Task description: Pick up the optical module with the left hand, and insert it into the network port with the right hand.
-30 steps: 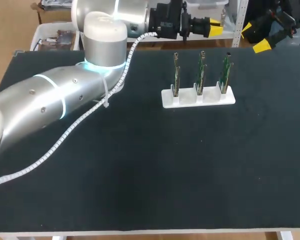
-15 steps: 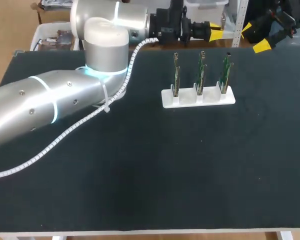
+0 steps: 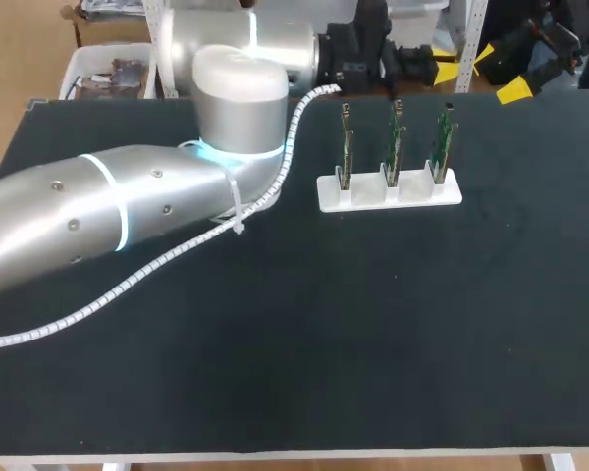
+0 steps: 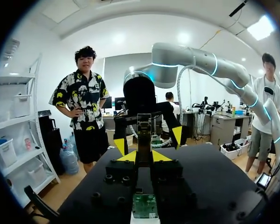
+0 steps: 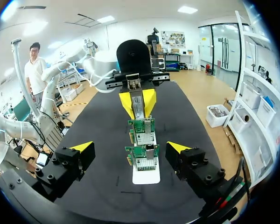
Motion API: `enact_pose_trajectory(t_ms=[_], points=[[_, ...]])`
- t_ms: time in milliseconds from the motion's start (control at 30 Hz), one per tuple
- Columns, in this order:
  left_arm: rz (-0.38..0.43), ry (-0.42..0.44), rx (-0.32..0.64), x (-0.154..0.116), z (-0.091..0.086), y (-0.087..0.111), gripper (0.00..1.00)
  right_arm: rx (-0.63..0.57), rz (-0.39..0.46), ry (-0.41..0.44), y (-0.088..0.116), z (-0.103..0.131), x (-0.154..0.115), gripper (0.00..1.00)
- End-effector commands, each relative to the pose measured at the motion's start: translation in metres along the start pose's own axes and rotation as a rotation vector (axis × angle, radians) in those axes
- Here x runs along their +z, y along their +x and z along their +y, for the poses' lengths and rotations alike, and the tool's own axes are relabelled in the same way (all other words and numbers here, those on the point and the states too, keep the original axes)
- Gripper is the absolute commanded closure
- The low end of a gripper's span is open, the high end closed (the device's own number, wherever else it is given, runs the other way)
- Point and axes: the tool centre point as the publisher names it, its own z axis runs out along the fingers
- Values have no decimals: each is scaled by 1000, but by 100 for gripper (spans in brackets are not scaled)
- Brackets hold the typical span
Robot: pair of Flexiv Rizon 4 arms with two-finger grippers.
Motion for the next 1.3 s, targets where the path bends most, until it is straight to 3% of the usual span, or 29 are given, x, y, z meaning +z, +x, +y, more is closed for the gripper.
enact_pose_trajectory(t_ms=[33,300,567,1300], points=[[-9,-46,-6,6,2,6,100,0,1,-601,-1,-7,-3,0],[-15,-58,-19,3,10,11,100,0,1,-601,-1,-7,-3,0],[-33,22,17,3,10,8,100,0,1,-601,-1,-7,-3,0],[-41,47,6,6,16,8,100,0,1,-601,-1,-7,-3,0]])
